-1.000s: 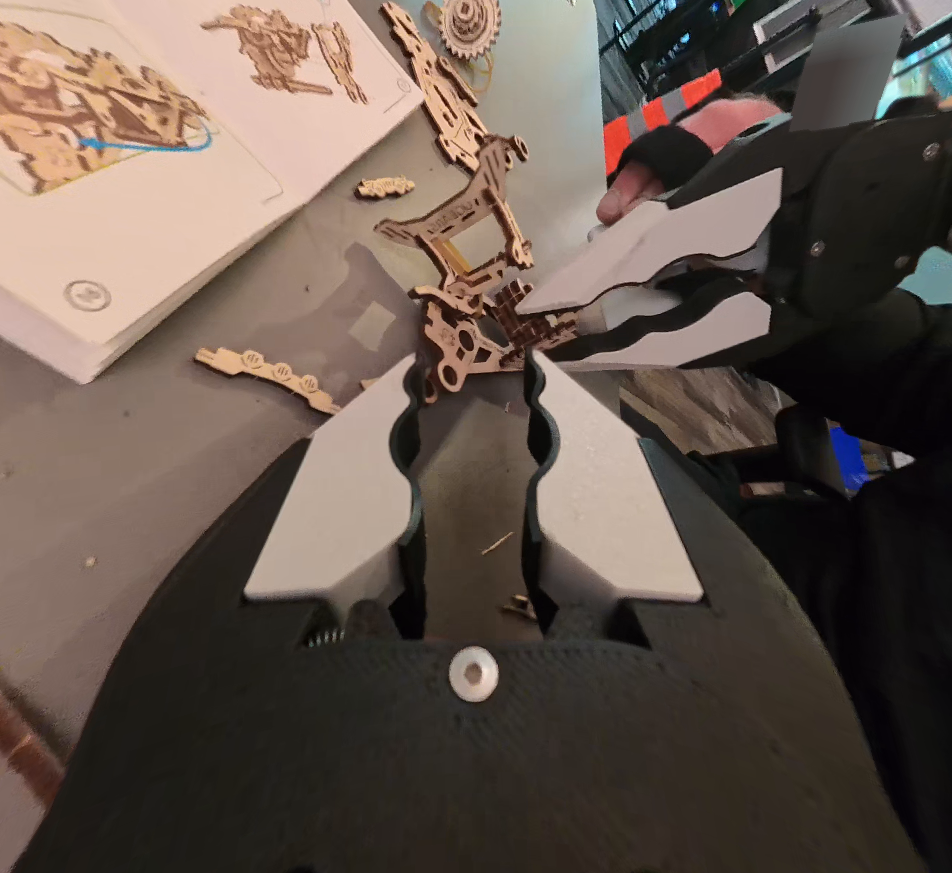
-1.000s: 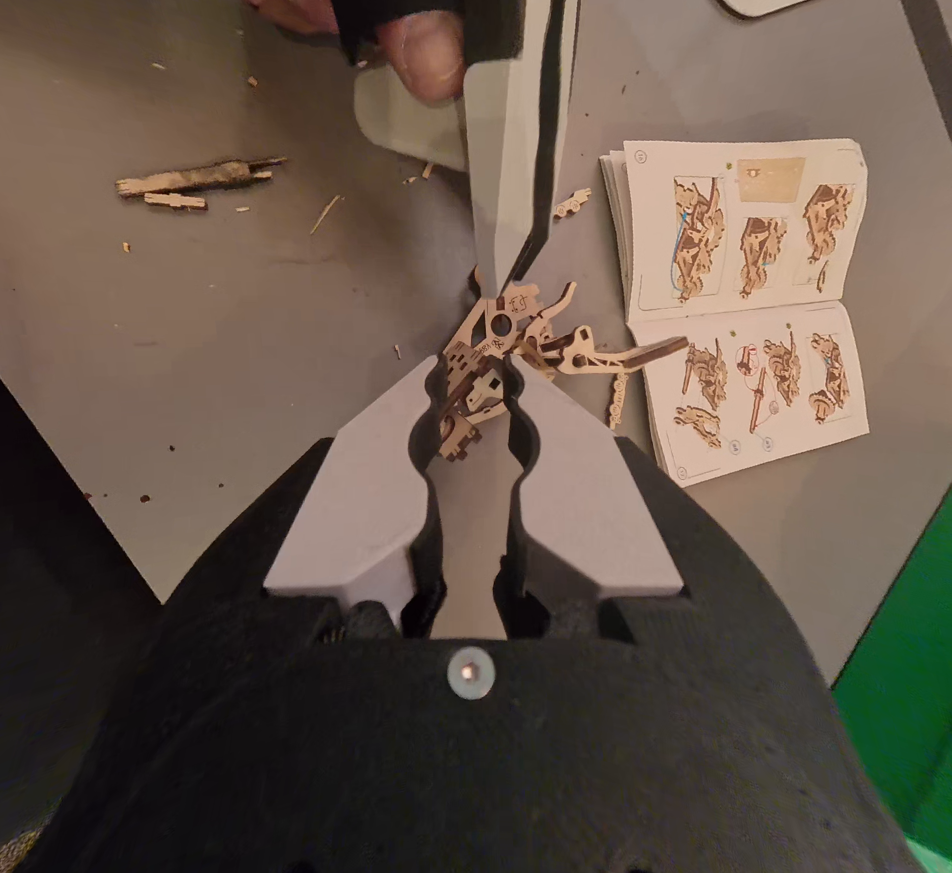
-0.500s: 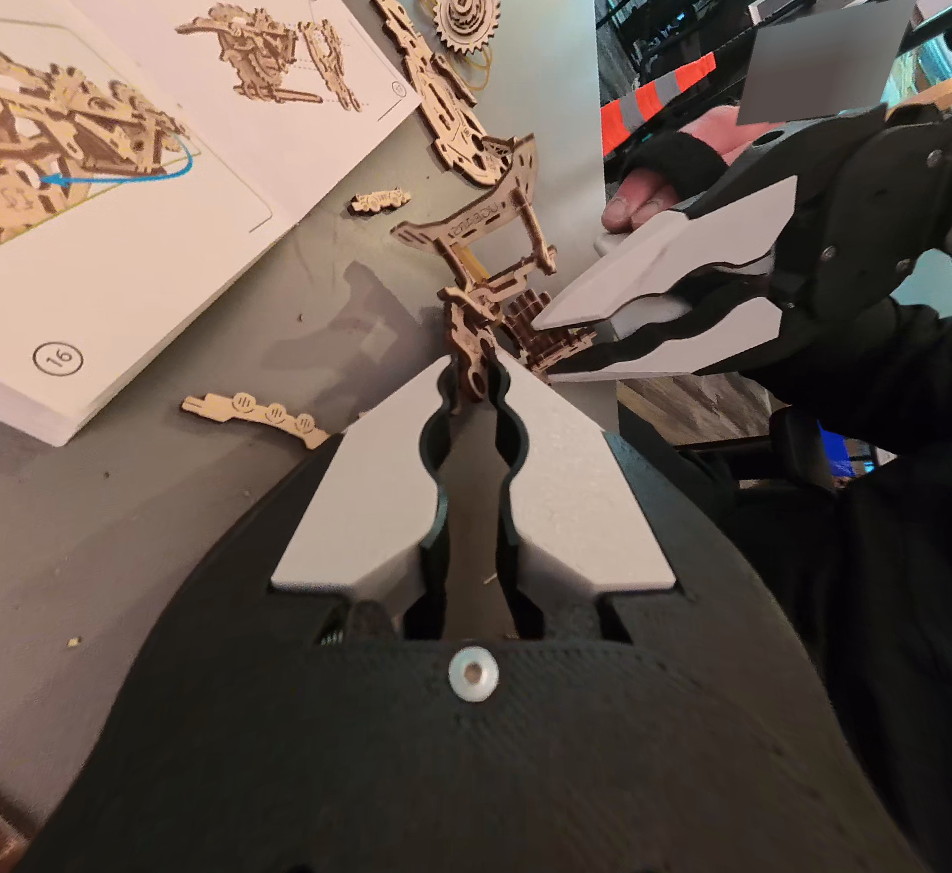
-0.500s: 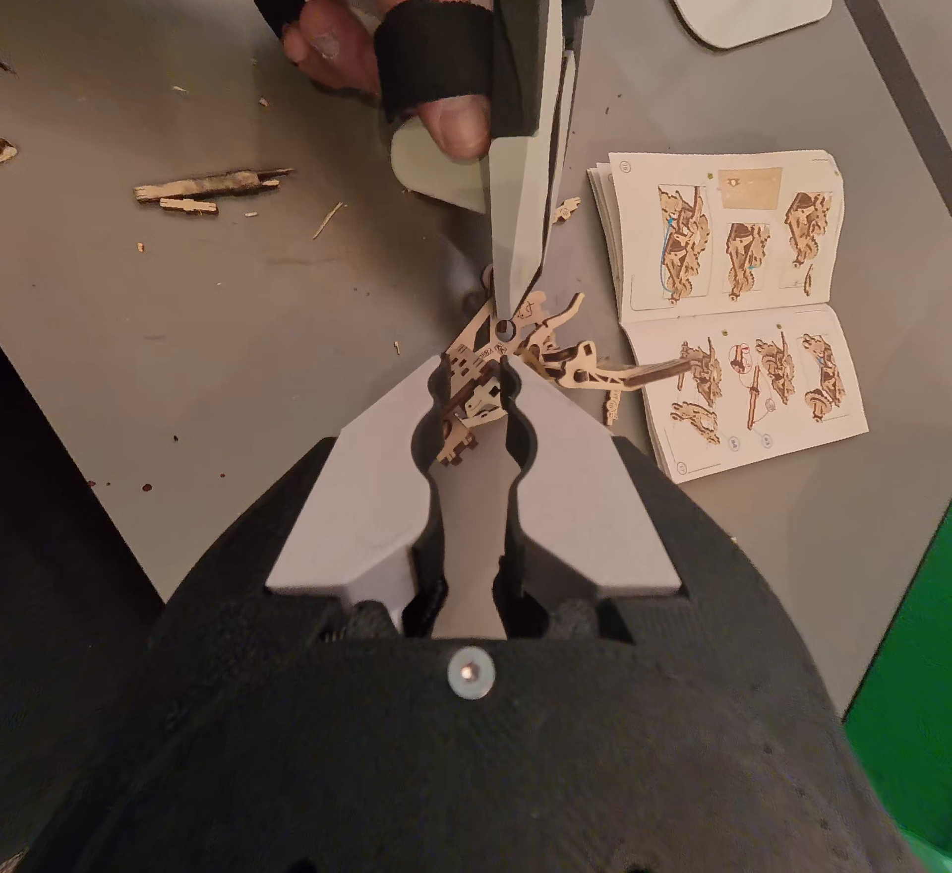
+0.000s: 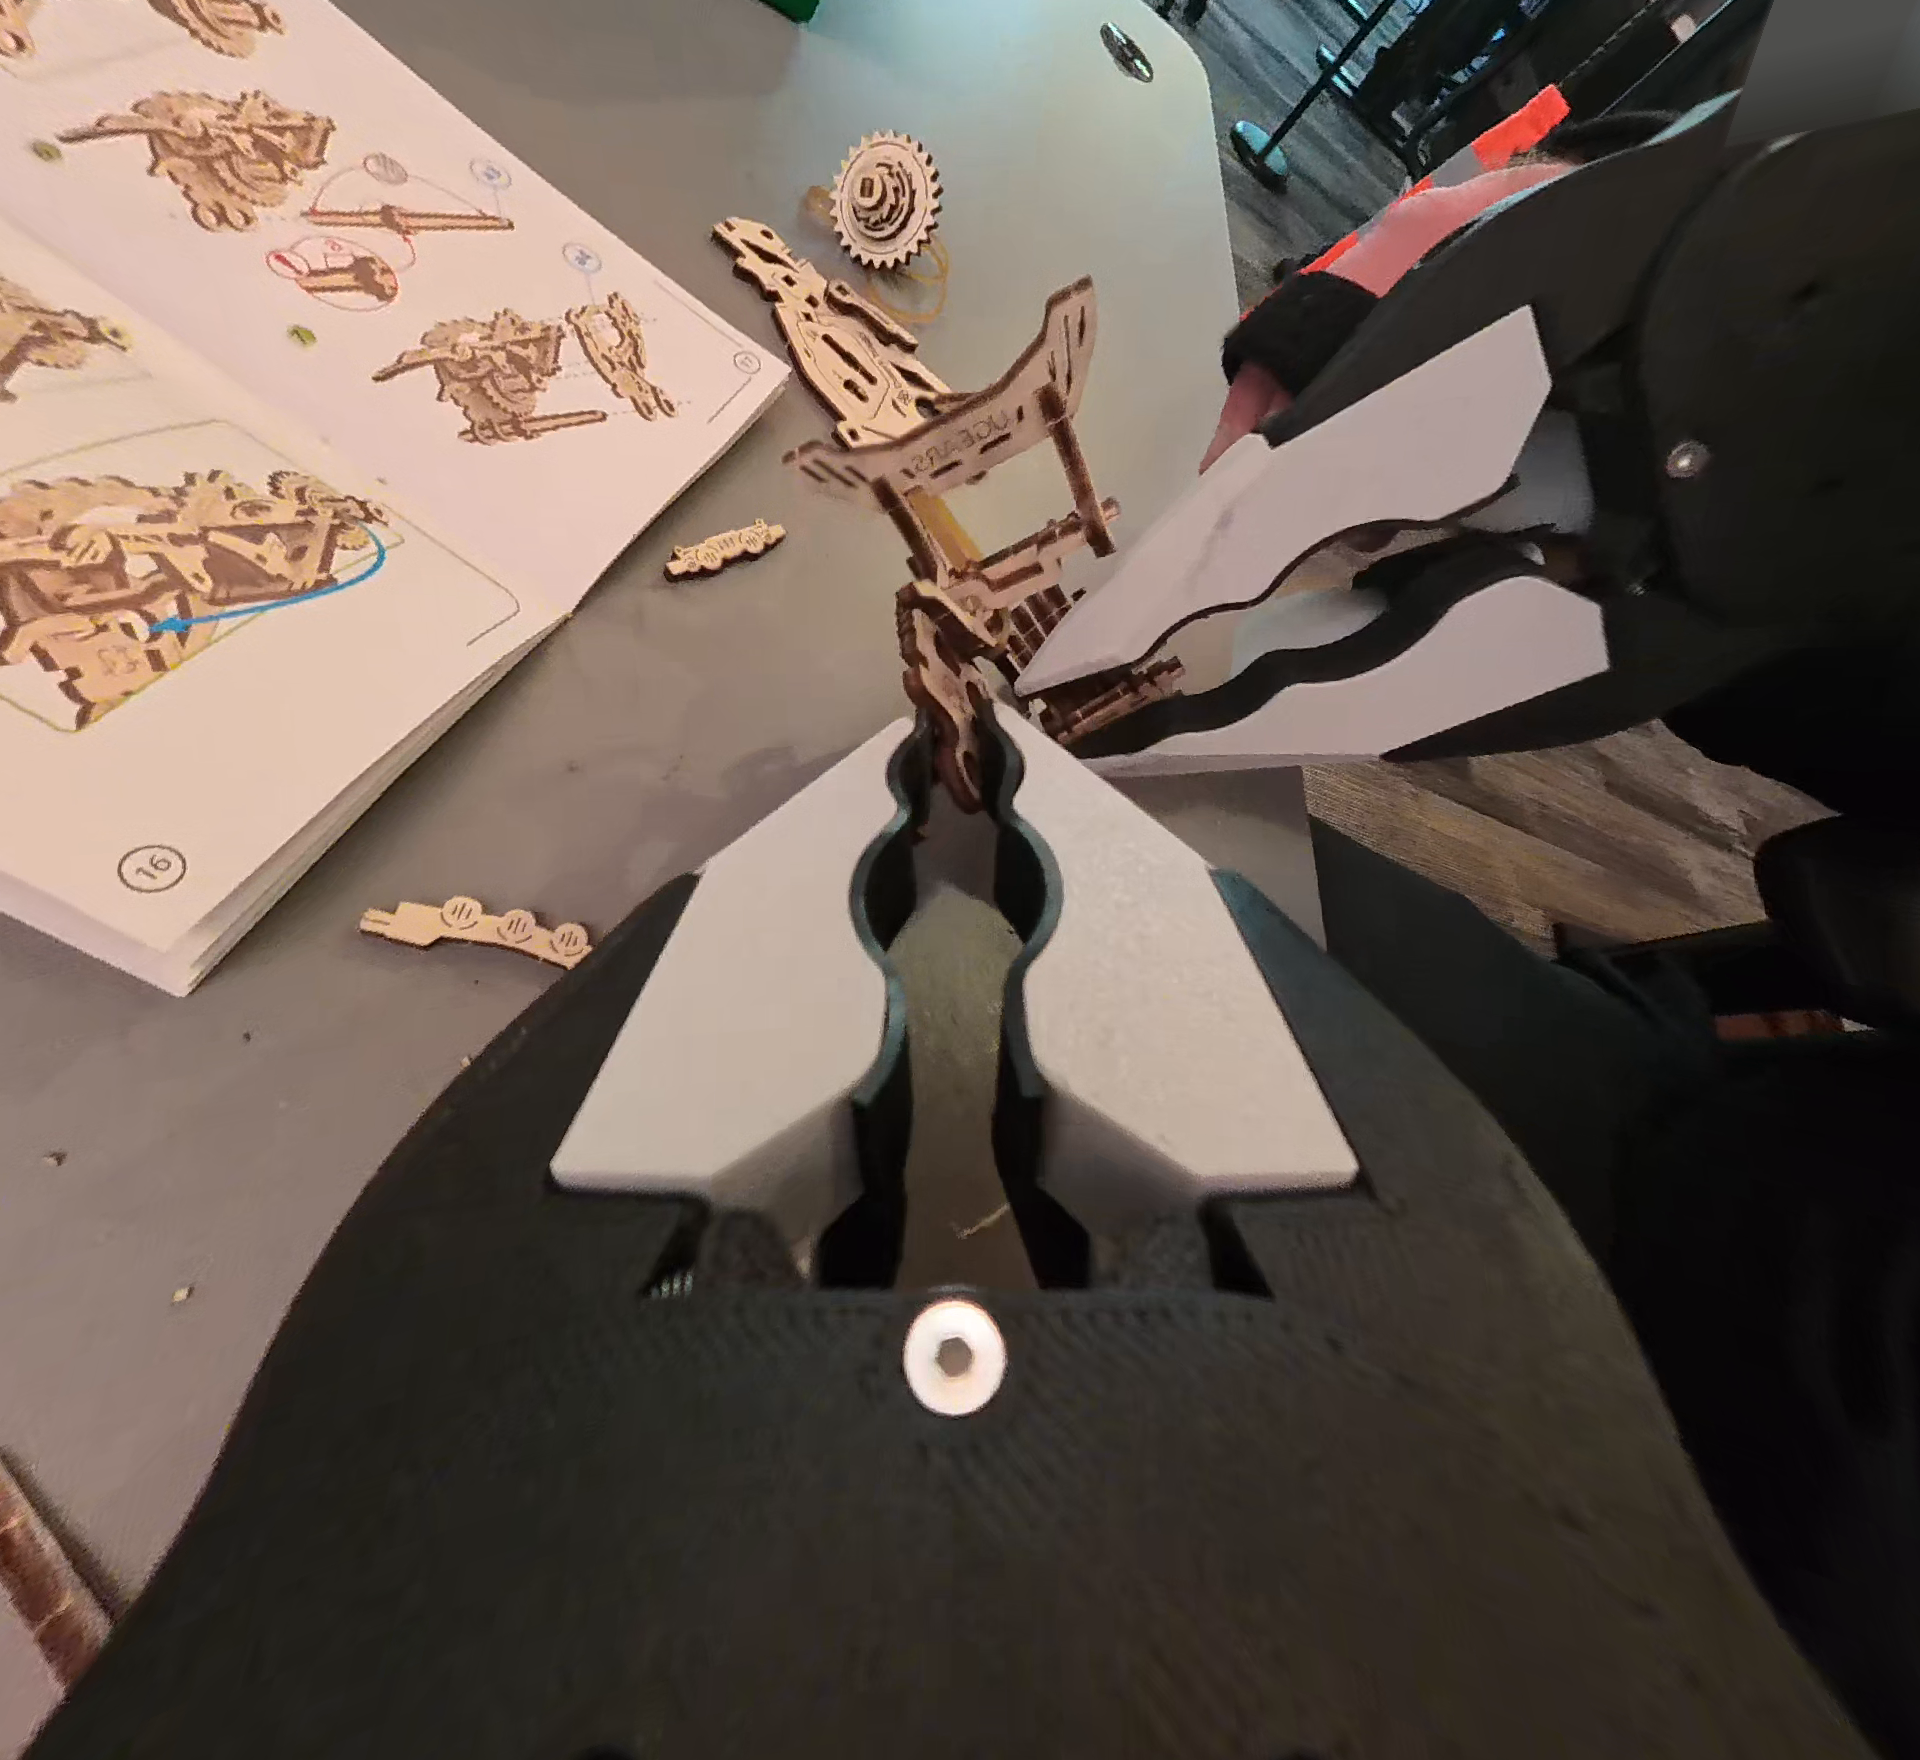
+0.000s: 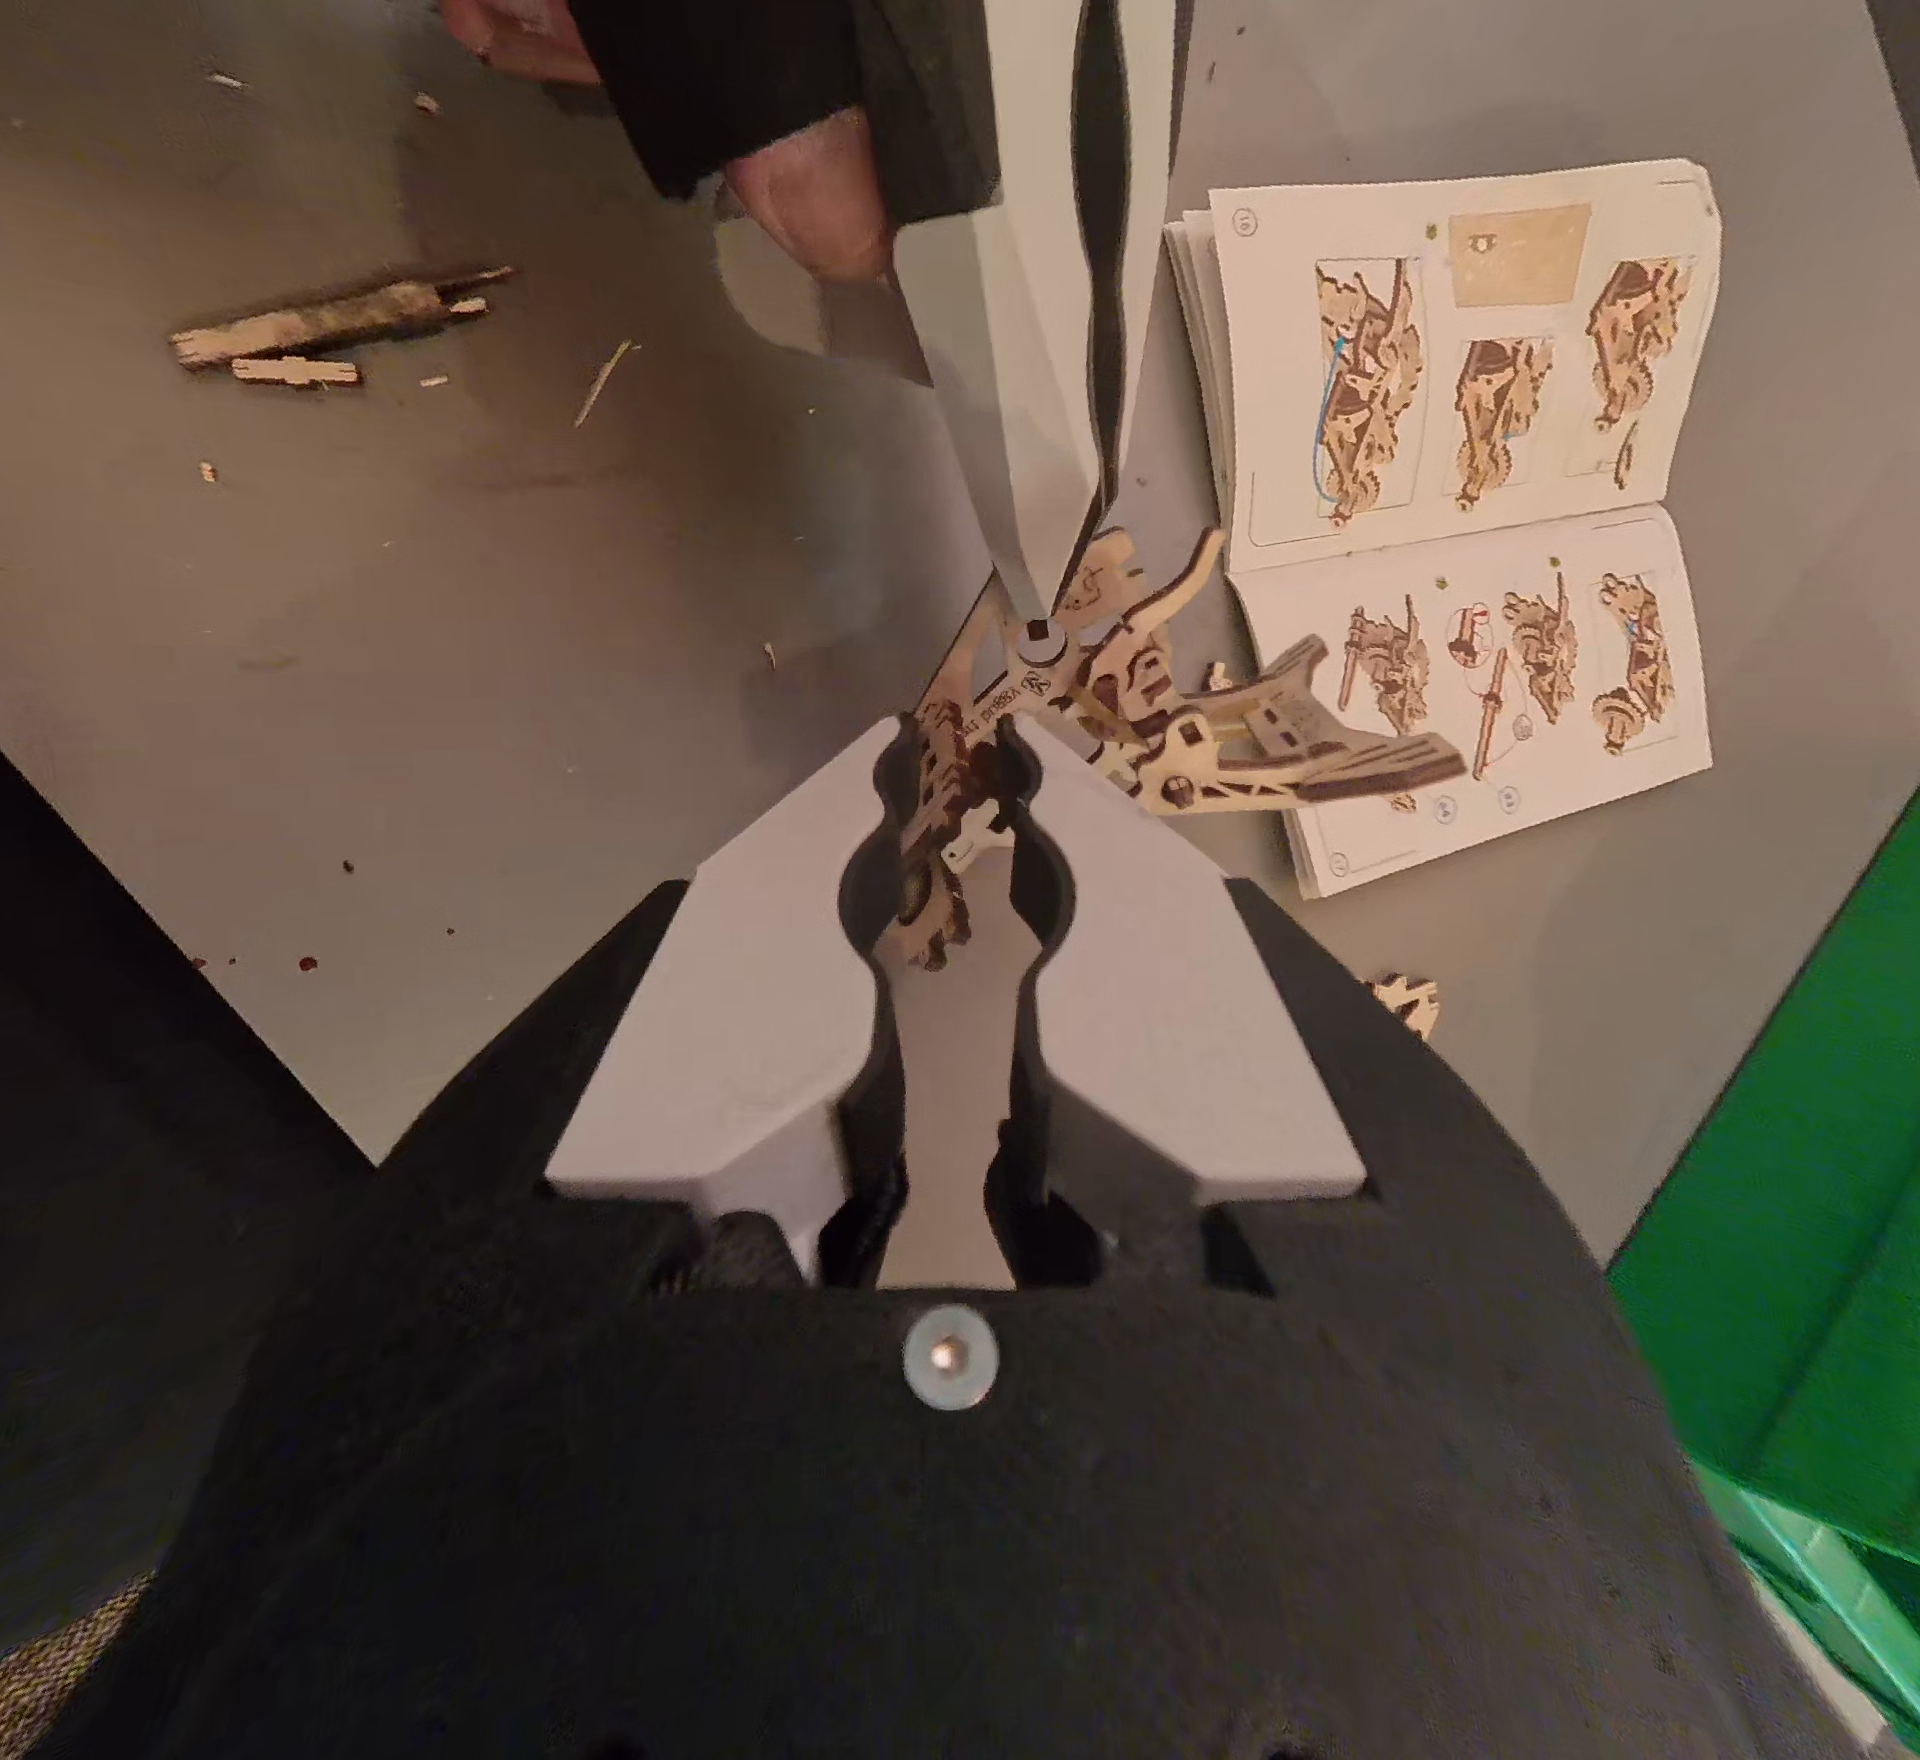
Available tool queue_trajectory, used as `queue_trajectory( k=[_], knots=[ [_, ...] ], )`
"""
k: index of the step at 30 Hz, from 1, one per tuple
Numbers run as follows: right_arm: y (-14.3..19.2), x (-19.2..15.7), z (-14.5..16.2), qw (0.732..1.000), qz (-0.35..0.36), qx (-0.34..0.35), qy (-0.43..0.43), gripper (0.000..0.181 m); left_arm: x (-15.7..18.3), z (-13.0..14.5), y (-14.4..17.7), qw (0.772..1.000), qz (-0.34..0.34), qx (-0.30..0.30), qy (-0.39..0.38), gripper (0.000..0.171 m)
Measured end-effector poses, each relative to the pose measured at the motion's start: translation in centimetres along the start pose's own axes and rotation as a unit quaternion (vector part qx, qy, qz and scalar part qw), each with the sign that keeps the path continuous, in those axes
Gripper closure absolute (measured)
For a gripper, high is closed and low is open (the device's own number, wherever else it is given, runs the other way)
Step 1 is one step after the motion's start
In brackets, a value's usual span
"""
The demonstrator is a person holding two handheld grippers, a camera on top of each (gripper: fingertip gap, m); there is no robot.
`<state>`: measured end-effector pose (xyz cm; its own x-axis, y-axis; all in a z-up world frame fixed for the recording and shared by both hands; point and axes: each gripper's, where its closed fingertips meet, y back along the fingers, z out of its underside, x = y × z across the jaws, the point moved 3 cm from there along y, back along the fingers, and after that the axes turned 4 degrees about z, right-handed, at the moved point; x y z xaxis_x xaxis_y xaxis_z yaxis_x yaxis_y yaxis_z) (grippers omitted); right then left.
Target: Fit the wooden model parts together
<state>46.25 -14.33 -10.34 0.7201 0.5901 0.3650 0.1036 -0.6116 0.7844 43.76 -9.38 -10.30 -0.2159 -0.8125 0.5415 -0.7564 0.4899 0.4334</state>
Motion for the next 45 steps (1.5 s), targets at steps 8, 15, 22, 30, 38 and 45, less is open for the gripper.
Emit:
queue_trajectory(
  k=[8,15,22,30,38,45],
  knots=[
    [-0.2,0.2,0.0,1.000,0.019,-0.007,-0.015,0.172,-0.1,-0.3,-0.1,1.000,-0.010,0.014,-0.009,0.166],
    [-0.5,0.5,-0.1,1.000,0.025,-0.002,-0.013,0.178,-0.3,-0.5,-0.1,0.999,-0.025,0.020,-0.017,0.166],
    [1.3,0.3,-1.3,0.999,0.019,0.036,-0.007,0.152,-1.2,-0.3,0.2,0.999,-0.022,0.025,0.003,0.166],
    [2.6,1.2,2.1,0.993,-0.025,0.066,-0.098,0.154,-1.6,0.1,0.4,1.000,0.003,0.024,0.017,0.166],
    [0.3,-0.1,2.5,0.993,-0.012,0.049,-0.106,0.155,-1.6,0.1,0.4,1.000,0.000,0.024,0.011,0.165],
    [0.2,-0.4,2.3,0.994,0.013,0.055,-0.093,0.164,-1.8,0.2,0.3,1.000,-0.010,0.023,0.009,0.165]
  ],
)
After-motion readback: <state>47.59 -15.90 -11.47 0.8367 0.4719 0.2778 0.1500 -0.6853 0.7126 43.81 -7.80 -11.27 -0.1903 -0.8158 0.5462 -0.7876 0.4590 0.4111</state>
